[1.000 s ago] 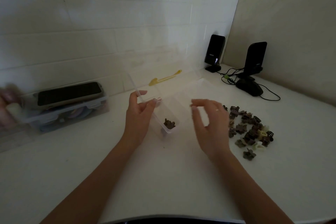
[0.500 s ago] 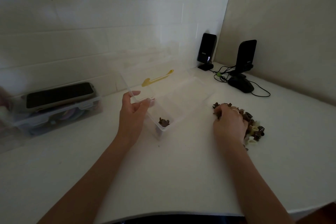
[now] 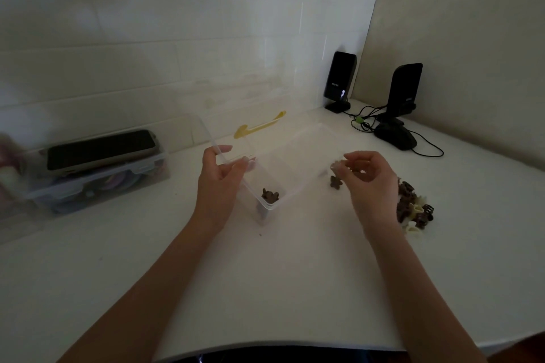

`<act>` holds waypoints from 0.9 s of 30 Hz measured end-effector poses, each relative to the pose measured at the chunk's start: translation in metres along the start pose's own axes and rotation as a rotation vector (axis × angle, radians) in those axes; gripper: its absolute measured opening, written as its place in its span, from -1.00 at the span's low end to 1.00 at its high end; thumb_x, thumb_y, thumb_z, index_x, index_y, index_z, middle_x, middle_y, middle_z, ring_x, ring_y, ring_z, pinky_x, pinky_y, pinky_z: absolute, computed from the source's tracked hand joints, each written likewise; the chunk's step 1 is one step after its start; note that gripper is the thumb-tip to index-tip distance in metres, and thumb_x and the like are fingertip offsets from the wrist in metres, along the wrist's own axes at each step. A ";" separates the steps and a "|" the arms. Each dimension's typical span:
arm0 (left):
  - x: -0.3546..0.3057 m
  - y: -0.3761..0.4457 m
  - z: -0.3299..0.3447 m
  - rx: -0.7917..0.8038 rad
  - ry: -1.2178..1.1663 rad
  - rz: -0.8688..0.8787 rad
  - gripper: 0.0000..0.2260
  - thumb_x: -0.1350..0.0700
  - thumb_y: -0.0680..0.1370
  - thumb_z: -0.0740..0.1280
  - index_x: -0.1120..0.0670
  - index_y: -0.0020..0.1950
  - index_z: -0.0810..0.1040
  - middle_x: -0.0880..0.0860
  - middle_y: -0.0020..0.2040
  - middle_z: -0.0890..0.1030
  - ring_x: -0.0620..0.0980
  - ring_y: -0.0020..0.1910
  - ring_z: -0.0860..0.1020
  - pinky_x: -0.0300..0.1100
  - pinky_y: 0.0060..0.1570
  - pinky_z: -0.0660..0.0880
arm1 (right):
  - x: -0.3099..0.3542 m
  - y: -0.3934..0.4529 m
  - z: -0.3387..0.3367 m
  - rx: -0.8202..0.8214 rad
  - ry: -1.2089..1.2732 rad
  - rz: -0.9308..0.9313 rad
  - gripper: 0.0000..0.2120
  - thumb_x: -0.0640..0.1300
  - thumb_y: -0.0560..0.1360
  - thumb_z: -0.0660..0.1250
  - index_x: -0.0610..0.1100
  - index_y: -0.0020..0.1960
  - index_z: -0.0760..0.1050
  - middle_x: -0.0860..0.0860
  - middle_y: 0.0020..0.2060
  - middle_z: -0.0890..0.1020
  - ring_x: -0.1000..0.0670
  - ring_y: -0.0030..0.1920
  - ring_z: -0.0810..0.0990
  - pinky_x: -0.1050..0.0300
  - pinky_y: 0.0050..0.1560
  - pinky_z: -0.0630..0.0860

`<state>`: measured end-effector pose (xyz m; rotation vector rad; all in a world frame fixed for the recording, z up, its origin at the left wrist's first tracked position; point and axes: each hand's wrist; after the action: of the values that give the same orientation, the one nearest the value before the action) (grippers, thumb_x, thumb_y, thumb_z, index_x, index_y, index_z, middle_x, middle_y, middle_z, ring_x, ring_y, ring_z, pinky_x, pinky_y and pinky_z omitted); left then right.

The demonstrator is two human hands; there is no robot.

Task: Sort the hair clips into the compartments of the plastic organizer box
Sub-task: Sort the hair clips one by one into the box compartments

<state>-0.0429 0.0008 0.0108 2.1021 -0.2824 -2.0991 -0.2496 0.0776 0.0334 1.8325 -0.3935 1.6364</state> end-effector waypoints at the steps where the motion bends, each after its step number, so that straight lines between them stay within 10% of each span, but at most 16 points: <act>1: 0.000 0.000 0.000 0.000 0.002 0.004 -0.83 0.06 0.54 0.34 -0.12 0.05 0.38 -0.09 -0.17 0.71 0.00 -0.07 0.64 0.16 0.04 0.53 | 0.001 -0.001 0.002 0.038 0.072 0.014 -0.84 -0.30 0.42 0.43 -0.15 -0.03 0.54 -0.04 -0.16 0.68 0.09 -0.21 0.67 0.30 -0.19 0.56; 14: -0.001 -0.003 0.001 0.018 -0.010 0.032 -0.83 0.01 0.51 0.34 -0.15 0.02 0.38 -0.10 -0.17 0.71 0.02 -0.11 0.63 0.12 -0.01 0.52 | 0.009 -0.011 0.010 0.263 0.341 -0.047 -0.77 -0.42 0.43 0.34 -0.24 0.05 0.57 0.00 -0.22 0.71 0.08 -0.15 0.68 0.36 -0.18 0.51; 22: -0.002 -0.005 0.002 0.019 -0.004 0.065 -0.82 0.00 0.49 0.34 -0.16 0.02 0.38 -0.05 -0.15 0.72 0.00 -0.09 0.66 0.17 0.04 0.54 | 0.015 -0.027 0.022 0.321 0.249 -0.147 -0.81 -0.44 0.36 0.41 -0.25 -0.07 0.60 -0.01 -0.23 0.70 0.03 -0.16 0.69 0.27 -0.07 0.58; 27: -0.003 -0.006 0.004 0.012 0.007 0.091 -0.81 0.01 0.51 0.34 -0.14 0.06 0.38 0.02 -0.12 0.71 -0.02 -0.09 0.66 0.12 0.04 0.54 | 0.006 -0.038 0.034 0.351 -0.188 -0.518 -0.86 -0.14 0.39 0.47 0.01 -0.13 0.53 0.20 -0.16 0.64 0.16 0.00 0.60 0.14 0.18 0.43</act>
<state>-0.0464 0.0071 0.0125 2.0618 -0.3832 -2.0429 -0.1995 0.0856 0.0286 2.1249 0.2972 1.2290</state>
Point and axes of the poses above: each hand's wrist, its own y-axis towards the middle knuckle, its own z-axis out of the palm, x = y × z
